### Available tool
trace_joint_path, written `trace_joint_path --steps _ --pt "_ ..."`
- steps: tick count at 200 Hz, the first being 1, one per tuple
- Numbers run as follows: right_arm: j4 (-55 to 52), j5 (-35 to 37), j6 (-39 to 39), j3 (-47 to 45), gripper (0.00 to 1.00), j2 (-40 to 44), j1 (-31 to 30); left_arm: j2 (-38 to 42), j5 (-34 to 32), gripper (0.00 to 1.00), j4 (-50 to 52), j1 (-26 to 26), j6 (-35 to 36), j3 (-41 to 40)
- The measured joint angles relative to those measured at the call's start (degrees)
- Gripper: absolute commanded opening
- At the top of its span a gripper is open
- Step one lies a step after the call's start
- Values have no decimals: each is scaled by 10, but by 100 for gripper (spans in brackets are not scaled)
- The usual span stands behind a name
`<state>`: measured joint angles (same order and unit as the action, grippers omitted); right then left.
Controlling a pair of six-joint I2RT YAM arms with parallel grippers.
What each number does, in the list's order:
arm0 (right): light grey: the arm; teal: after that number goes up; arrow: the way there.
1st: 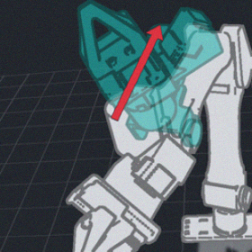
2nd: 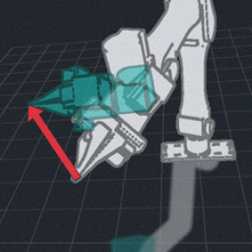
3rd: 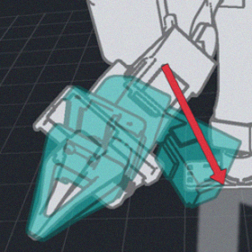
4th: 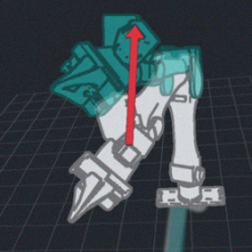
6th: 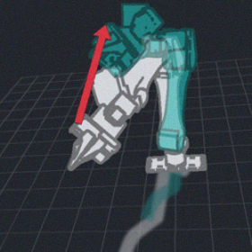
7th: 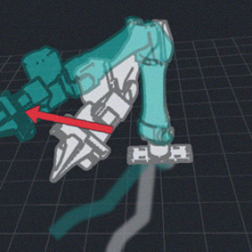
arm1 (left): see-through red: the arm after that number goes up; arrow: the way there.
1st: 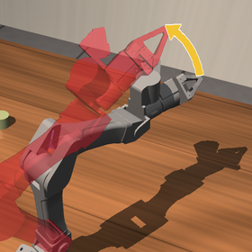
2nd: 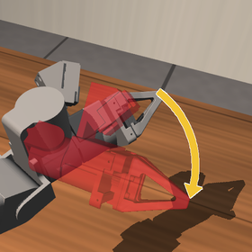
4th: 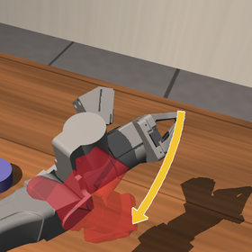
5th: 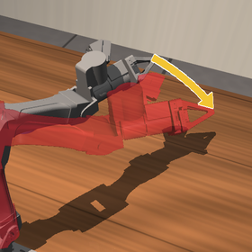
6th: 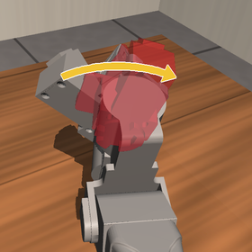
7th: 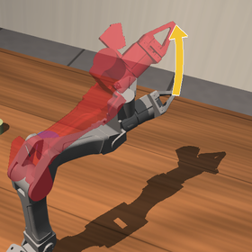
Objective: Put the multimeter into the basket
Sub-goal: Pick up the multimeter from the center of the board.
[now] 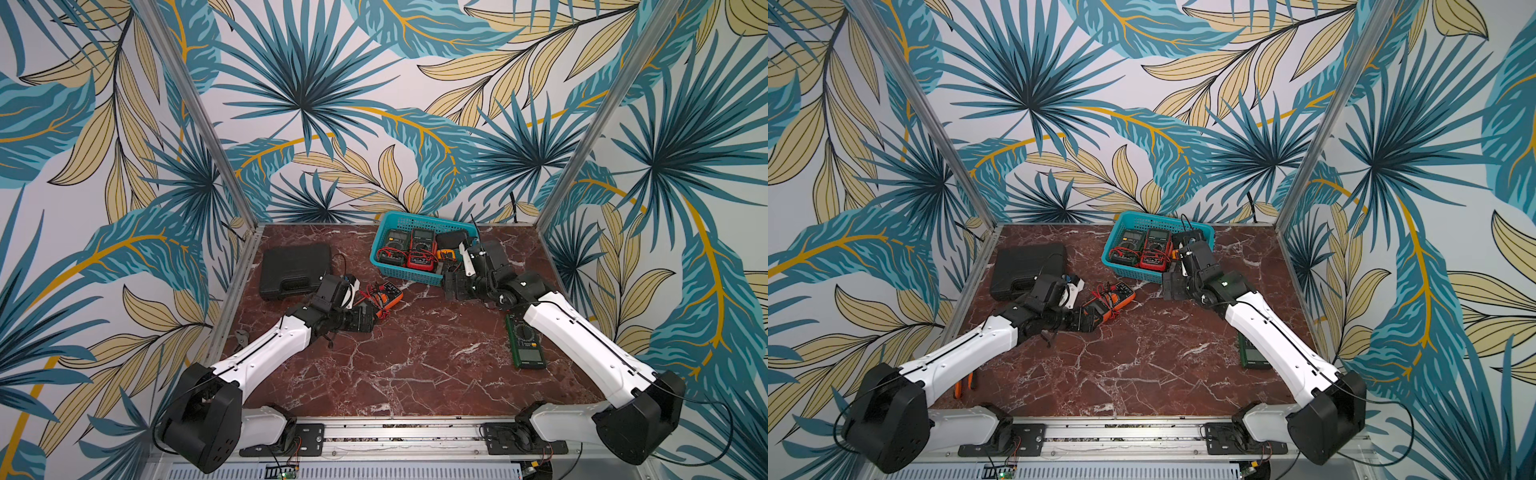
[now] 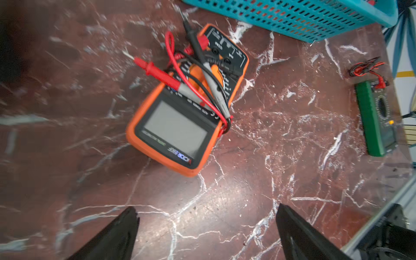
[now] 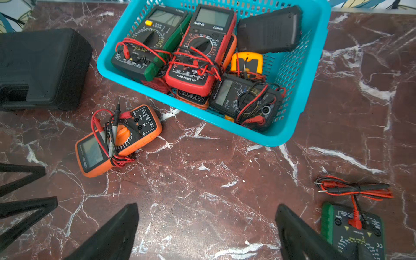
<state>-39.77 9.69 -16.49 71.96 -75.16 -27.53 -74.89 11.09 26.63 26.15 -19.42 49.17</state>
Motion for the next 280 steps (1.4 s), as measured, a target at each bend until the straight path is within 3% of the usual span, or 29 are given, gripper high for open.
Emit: trace_joint_path --steps 49,86,149,224,280 --pt "0 37 -7 0 99 16 0 -90 -33 100 70 0 179 103" --pt "0 56 -7 0 99 26 0 -171 -31 100 120 0 264 132" --pt "0 68 -7 -1 99 32 0 -223 -37 100 128 0 302 156" --pt "0 72 -7 -1 99 31 0 -285 -87 100 144 0 326 225" --pt "0 76 -6 -1 99 31 0 -285 -102 100 176 -3 397 245"
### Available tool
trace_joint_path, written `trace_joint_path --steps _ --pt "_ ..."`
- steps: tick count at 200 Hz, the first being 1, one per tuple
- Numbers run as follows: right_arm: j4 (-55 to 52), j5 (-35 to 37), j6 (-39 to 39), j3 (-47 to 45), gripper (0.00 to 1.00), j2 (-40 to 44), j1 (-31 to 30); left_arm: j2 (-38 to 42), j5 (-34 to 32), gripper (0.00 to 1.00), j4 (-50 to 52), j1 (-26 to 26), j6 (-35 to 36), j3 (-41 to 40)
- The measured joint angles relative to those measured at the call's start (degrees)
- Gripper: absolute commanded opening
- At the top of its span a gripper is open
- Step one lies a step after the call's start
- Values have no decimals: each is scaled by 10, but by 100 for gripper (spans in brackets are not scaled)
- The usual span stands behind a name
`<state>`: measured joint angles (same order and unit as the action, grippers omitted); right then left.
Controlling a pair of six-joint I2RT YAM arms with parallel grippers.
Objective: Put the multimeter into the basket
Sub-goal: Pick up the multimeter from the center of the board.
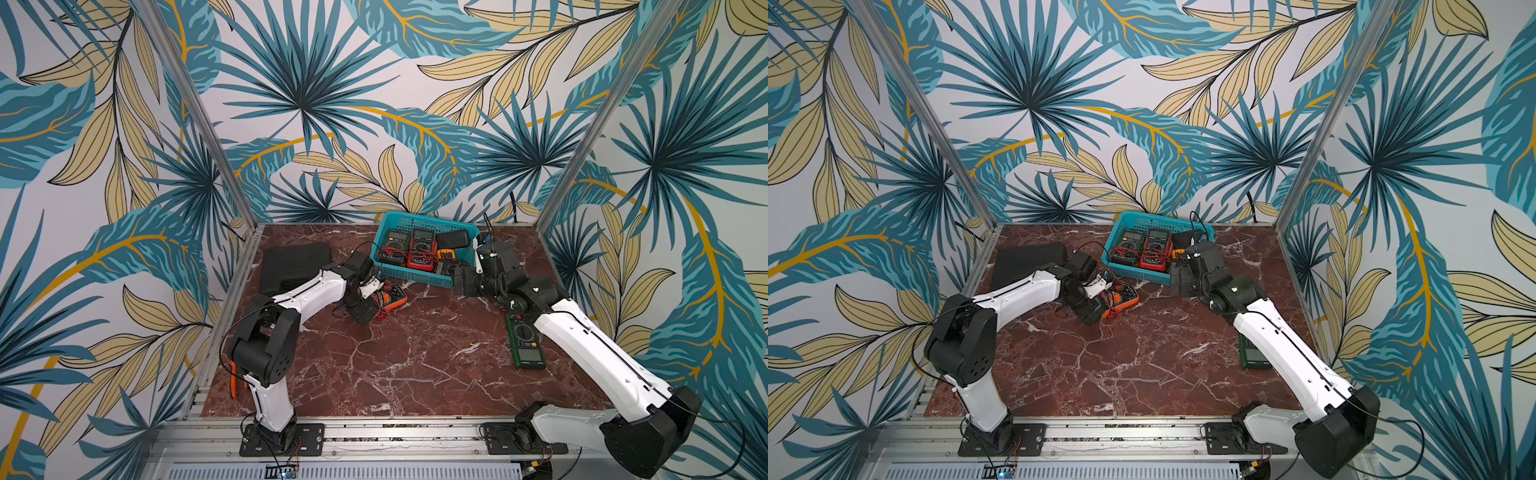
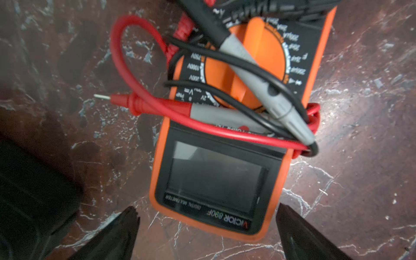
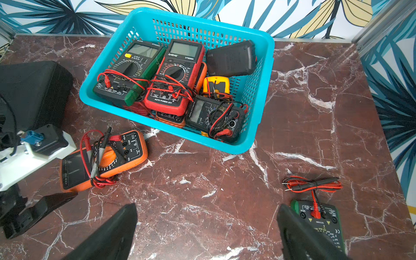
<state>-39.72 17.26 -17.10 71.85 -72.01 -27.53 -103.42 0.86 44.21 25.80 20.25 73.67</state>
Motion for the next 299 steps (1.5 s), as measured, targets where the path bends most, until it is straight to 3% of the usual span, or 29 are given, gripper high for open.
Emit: trace_joint_path --steps 95,184,212,241,264,299 --pt "0 14 2 0 99 0 0 -79 83 100 54 -14 90 99" --pt "0 28 2 0 99 -4 0 -94 61 99 63 -8 75 92" --pt "0 34 2 -2 99 -8 0 -99 48 80 45 -2 49 77" --pt "0 45 4 -7 99 -8 0 -78 47 42 11 0 27 45" --pt "0 55 4 -8 99 -8 0 -51 51 32 -1 2 8 10" --pt "0 66 1 -8 99 -8 0 13 56 2 5 6 -29 -34"
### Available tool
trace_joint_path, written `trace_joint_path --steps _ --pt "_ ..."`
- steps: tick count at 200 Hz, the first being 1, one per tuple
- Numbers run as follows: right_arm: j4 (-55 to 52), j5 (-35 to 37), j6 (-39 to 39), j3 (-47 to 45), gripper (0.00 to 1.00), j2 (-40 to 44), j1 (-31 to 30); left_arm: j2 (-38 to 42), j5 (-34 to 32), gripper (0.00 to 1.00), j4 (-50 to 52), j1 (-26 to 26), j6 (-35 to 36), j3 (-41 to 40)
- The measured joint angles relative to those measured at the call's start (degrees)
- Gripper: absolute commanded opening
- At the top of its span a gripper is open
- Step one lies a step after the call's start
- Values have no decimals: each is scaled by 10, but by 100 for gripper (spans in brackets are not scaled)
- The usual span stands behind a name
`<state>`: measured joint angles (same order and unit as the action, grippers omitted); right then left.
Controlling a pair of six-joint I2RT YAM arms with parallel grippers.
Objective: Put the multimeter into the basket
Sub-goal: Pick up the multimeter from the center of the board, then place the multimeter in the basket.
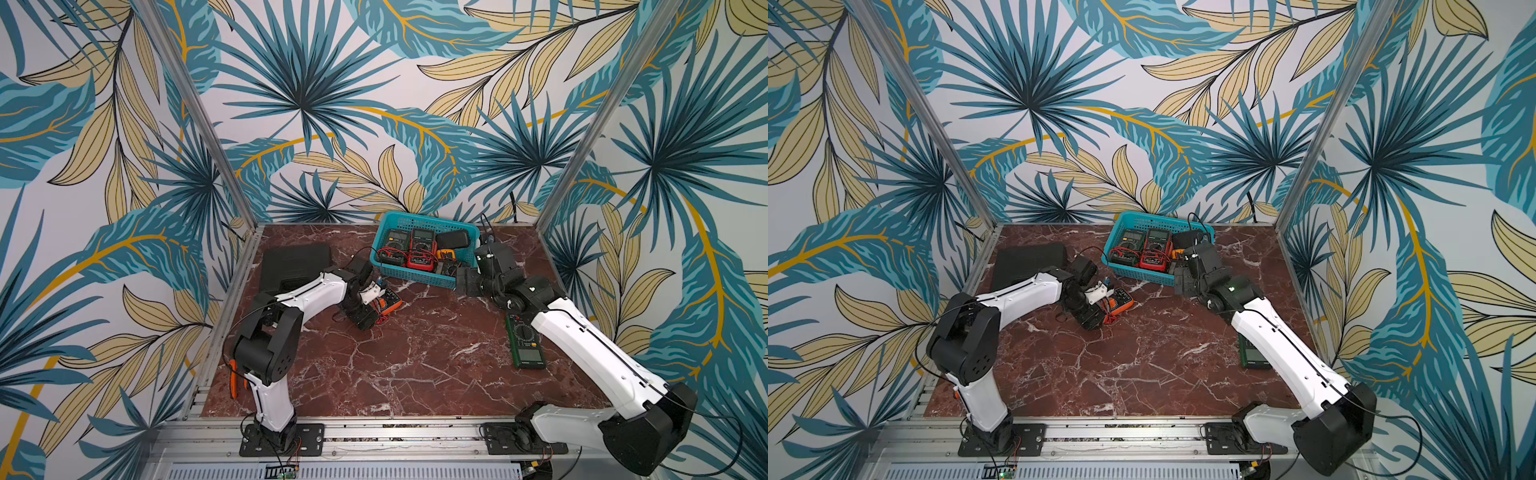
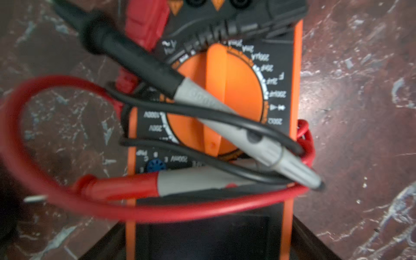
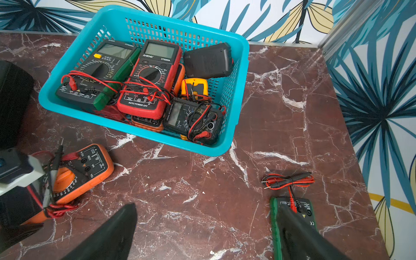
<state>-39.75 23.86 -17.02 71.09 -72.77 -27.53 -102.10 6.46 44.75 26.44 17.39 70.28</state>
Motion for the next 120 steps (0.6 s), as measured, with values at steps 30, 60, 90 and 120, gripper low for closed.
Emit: trace_joint_path --steps 30,60,90,120 --pt "0 9 -6 0 99 0 0 81 1 0 2 5 -59 -26" --pt "0 17 -9 0 99 0 0 173 9 0 -7 9 -123 -44" --pt "0 26 -15 0 100 4 0 231 -11 0 -17 29 -173 -46" --pt "0 41 -25 0 99 14 0 244 -57 0 -20 64 -209 -33"
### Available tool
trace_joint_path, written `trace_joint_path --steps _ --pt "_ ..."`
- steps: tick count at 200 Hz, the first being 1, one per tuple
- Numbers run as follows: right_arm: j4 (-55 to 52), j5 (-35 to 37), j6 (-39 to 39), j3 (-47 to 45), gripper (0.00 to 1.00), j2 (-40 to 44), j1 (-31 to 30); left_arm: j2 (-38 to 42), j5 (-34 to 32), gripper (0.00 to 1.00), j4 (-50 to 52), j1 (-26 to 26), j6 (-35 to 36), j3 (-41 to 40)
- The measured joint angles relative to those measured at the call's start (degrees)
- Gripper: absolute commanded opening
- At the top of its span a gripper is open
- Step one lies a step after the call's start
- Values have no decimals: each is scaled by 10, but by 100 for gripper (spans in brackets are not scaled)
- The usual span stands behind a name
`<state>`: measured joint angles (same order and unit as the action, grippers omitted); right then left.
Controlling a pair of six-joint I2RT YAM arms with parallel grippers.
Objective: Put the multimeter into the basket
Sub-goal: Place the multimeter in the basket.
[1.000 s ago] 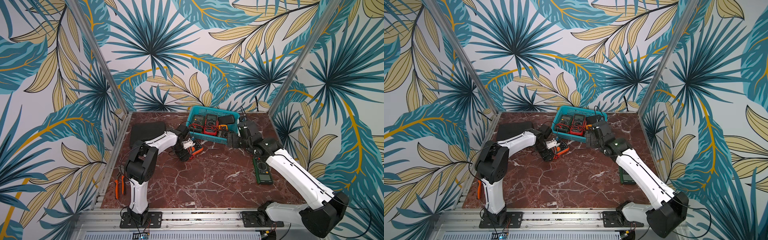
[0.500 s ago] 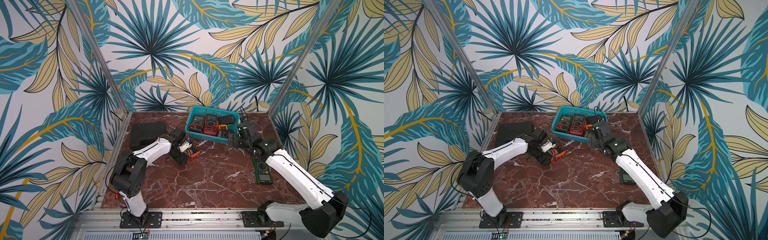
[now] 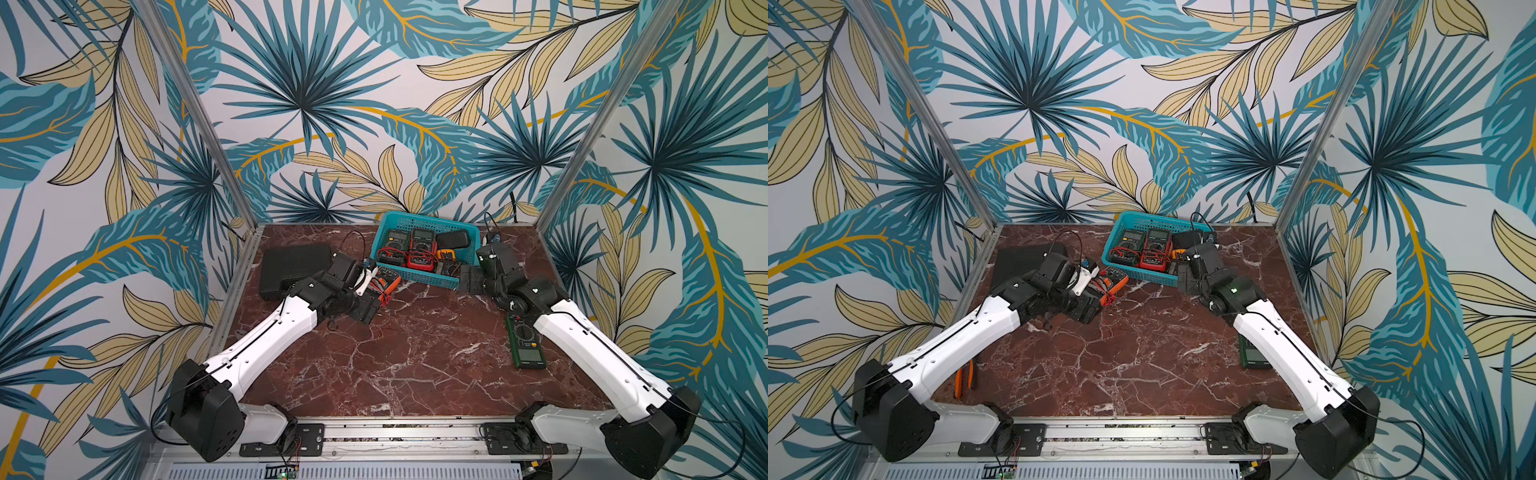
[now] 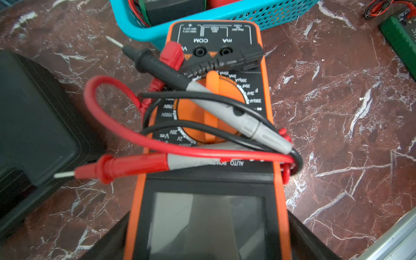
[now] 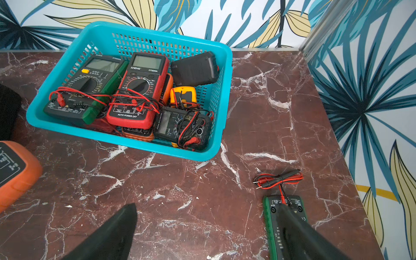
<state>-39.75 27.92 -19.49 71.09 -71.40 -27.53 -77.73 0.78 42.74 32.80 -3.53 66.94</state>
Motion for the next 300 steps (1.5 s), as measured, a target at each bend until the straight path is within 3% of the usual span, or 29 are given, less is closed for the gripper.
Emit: trace_joint_path --steps 57,117,202,237,300 --pt "-4 103 -64 -36 99 79 1 -21 -90 0 -102 69 -58 39" --pt "-9 188 -92 -52 99 189 2 -239 -122 0 -216 106 -85 242" --pt "-13 203 -85 -52 99 209 2 -513 -145 0 -203 123 -101 496" --pt "-13 202 -83 -52 100 202 2 -573 -150 0 -184 130 -114 562" --pt "-13 185 -83 -52 99 179 2 -610 -149 0 -163 139 -130 599"
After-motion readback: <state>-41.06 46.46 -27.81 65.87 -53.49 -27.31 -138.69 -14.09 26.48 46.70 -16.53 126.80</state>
